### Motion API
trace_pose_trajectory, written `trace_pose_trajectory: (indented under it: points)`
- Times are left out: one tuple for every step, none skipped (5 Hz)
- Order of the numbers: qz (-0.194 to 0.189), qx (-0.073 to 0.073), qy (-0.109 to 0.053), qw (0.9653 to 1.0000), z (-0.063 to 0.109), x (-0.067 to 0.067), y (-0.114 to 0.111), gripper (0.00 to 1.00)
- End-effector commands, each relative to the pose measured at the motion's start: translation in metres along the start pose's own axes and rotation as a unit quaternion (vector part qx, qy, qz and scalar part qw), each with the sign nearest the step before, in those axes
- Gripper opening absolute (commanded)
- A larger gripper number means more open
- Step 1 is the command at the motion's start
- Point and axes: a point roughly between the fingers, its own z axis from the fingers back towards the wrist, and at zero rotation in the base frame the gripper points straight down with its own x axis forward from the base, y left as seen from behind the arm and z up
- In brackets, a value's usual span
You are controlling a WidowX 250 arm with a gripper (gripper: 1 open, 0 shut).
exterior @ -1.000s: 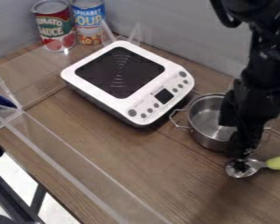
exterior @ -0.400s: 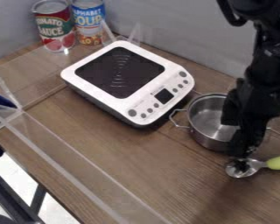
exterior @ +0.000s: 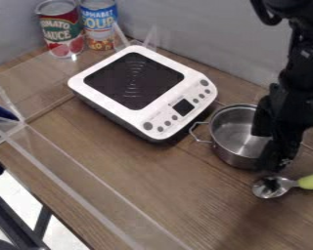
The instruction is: Put silver pot on the white and black stove top
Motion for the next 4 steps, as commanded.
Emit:
trace_pose_trajectory:
  points:
    - [0.002, 0.019, -0.019, 0.9996, 0.016, 0.009, 0.006, 1.0]
    - [0.009, 0.026, -0.02, 0.9994, 0.021, 0.008, 0.009, 1.0]
    - [0.017, 0.032, -0.02, 0.9992, 0.026, 0.007, 0.013, 1.0]
    - [0.026, 0.036, -0.02, 0.9988, 0.03, 0.006, 0.015, 1.0]
